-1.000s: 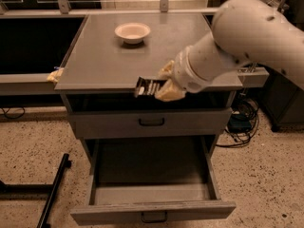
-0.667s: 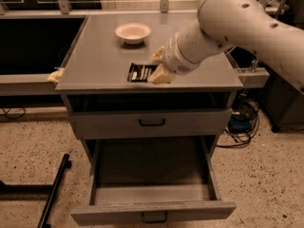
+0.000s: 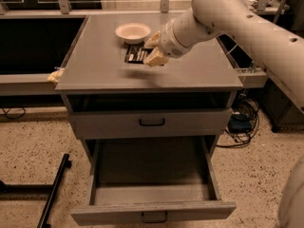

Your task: Pick rxbar chocolate from middle drawer and place on counter

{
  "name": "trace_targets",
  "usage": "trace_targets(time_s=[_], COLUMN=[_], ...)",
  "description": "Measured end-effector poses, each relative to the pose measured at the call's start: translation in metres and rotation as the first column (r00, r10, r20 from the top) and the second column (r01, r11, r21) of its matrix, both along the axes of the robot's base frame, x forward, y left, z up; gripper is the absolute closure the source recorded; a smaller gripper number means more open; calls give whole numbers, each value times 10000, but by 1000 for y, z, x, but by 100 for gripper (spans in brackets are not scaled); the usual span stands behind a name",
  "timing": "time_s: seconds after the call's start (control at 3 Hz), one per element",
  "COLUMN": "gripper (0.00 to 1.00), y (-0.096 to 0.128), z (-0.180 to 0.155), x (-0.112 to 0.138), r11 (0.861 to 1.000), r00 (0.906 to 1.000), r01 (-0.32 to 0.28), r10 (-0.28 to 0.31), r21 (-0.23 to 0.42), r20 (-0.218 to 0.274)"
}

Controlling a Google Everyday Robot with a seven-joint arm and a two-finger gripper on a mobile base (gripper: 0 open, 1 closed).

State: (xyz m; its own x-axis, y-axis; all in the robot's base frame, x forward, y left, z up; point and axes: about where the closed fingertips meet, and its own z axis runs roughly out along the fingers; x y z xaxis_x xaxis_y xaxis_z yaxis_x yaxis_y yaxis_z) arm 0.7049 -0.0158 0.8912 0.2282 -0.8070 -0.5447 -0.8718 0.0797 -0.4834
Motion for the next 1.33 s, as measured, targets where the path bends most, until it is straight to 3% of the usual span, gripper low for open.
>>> trace_targets(time_s=[1.33], gripper=[13], y=[-1], z=[4], x=[6], r11=[9999], r00=[10000], r01=[47], r10=[-48], r21=[104], r20=[86])
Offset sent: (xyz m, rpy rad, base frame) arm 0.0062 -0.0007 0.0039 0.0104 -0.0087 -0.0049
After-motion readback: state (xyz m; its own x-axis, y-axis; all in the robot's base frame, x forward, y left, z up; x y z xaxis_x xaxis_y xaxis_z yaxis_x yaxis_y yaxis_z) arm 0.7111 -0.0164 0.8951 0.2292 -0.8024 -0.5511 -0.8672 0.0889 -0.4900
